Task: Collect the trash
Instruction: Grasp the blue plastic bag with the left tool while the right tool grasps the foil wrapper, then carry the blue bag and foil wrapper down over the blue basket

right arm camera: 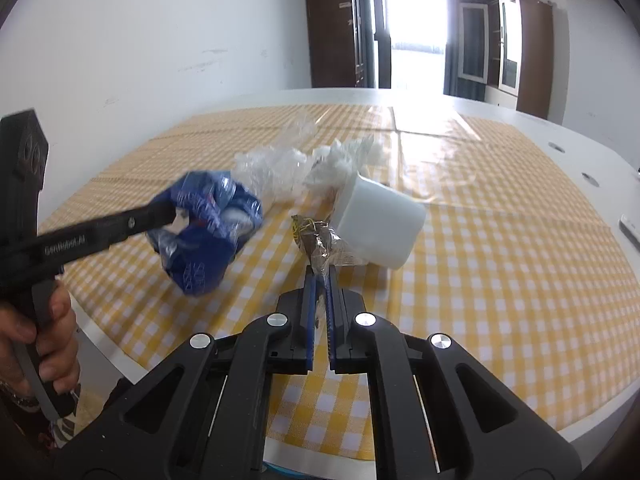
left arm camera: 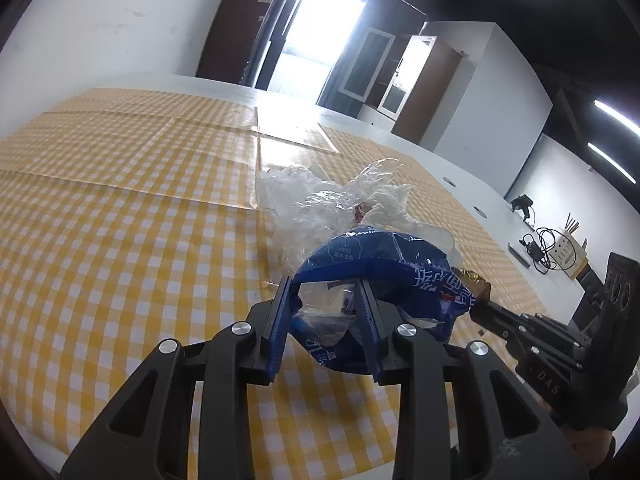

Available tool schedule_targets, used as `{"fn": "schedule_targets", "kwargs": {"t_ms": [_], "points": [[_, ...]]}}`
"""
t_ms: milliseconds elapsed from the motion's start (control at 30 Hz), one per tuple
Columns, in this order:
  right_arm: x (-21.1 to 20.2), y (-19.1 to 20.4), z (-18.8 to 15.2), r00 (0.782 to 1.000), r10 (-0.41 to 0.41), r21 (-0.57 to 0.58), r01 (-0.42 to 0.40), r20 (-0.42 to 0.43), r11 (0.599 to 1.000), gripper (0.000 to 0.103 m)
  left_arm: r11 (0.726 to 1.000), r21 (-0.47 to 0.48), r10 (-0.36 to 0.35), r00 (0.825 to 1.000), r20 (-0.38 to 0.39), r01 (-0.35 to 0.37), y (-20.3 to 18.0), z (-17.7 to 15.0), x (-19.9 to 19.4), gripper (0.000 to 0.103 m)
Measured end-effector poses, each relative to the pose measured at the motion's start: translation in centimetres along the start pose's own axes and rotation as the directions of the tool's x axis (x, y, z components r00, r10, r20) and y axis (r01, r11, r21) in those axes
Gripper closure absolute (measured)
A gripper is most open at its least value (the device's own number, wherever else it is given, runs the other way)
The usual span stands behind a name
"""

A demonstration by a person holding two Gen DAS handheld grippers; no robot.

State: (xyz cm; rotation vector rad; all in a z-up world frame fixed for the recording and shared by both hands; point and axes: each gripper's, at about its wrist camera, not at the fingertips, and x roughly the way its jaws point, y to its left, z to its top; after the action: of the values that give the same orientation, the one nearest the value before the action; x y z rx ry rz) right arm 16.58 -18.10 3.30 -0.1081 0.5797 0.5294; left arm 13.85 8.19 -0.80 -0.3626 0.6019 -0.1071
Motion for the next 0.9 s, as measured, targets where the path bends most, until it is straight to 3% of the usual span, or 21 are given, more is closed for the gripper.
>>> {"fn": "schedule_targets", "kwargs": {"t_ms": [433,900], "points": [[-3.6,0.0,-0.3,0.999,-0.004,0.003,0.004,0.045,1.000,0.099,1.000,0.009,0.024,0.999,0.040,-0.025,-0.4,-0.4,-3.4,0.073],[-10.4,0.5,-2.5,0.992,0.012,0.015,-0.014,0.125,1.000,0.099,0.999,-0.016,0.034,0.995,0.094,-0.033,-1.0,-1.5,-8.0,0.073]]}}
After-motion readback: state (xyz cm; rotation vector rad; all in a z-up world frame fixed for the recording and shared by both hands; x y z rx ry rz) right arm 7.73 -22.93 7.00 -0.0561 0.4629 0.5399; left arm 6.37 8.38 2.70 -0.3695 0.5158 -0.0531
